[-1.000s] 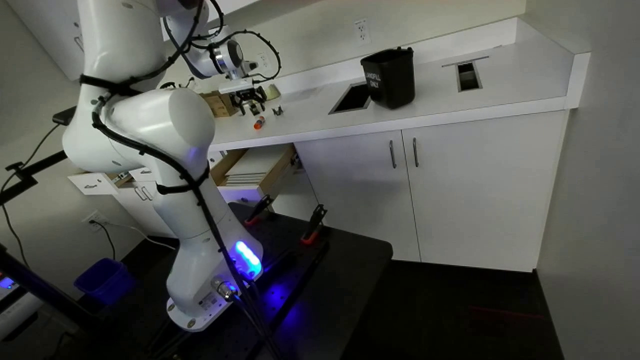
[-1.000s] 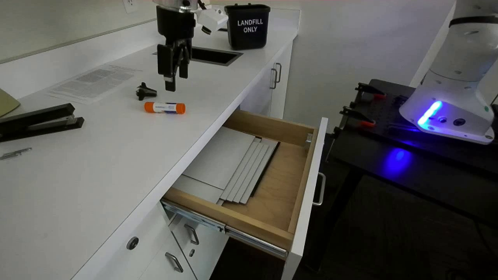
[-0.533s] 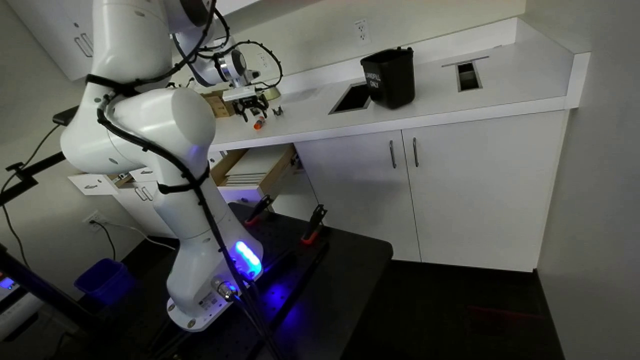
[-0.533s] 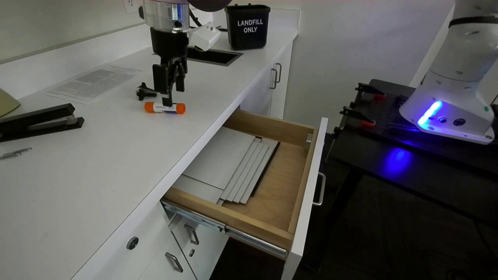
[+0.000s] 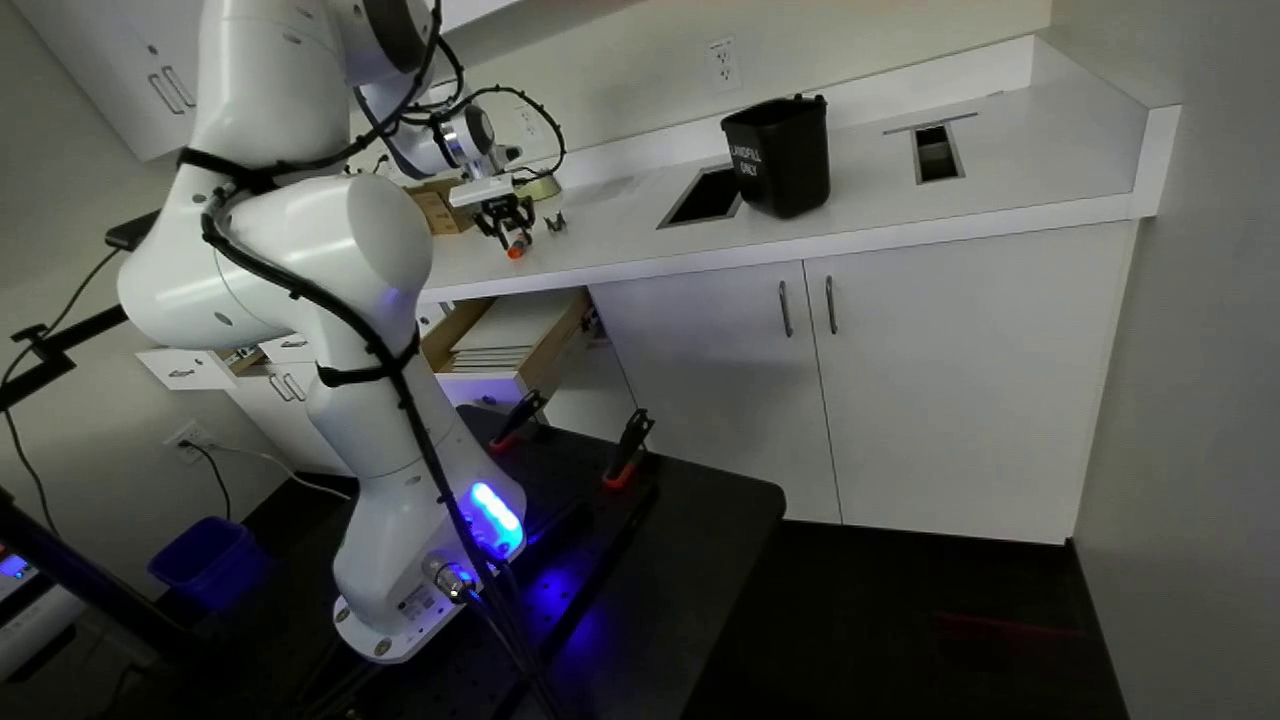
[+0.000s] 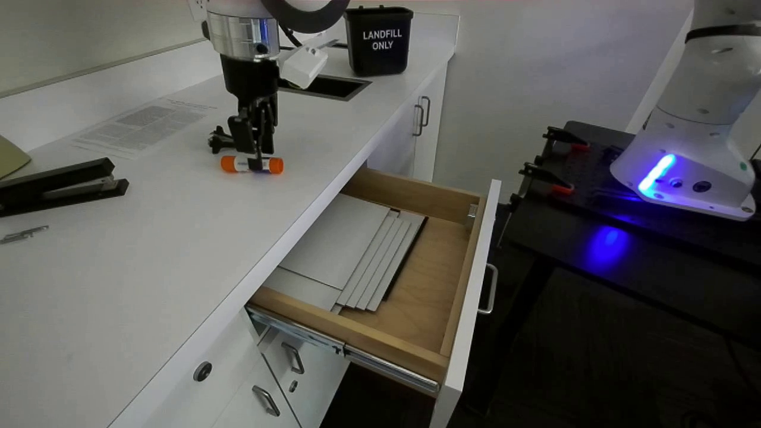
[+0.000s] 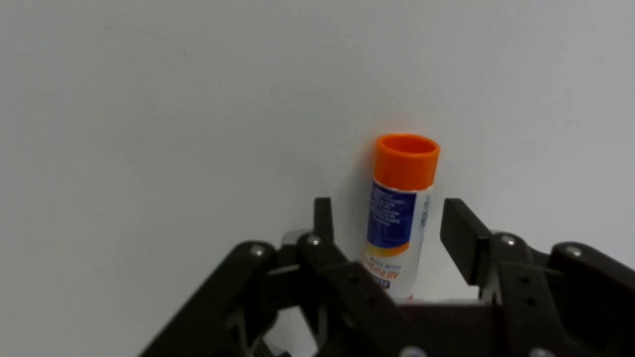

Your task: Put the white paper in the black bin then put the orange object in the open drawer then close the drawer

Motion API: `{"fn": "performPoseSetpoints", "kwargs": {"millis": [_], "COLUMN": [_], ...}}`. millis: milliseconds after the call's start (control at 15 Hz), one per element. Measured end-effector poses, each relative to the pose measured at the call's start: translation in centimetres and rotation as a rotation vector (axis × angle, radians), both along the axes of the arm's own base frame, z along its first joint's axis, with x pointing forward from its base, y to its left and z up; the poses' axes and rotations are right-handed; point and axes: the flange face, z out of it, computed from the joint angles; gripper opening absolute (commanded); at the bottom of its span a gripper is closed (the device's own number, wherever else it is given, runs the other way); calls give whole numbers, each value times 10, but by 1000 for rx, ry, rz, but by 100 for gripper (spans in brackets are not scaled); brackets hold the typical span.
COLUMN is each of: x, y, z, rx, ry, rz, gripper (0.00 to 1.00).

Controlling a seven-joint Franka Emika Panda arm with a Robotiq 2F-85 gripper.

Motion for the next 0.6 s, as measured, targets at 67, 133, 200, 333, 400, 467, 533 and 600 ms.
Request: {"fn": "performPoseSetpoints", "kwargs": {"millis": [67,133,200,333,400,467,533,600], "x": [1,1,1,2,2,2,2,1], "y": [1,3,4,7,9,10,12,13], "z": [0,-1,-2,-2,-2,-2,-1,0], "rx": [-3,-7,-11,-21,-27,-36,-47,-60], "ry": [0,0,2,6,7,9,9,6], "rz": [-2,-1,1,5,8,10,5,4], "gripper": [21,15,6,8,8,8,8,8]}}
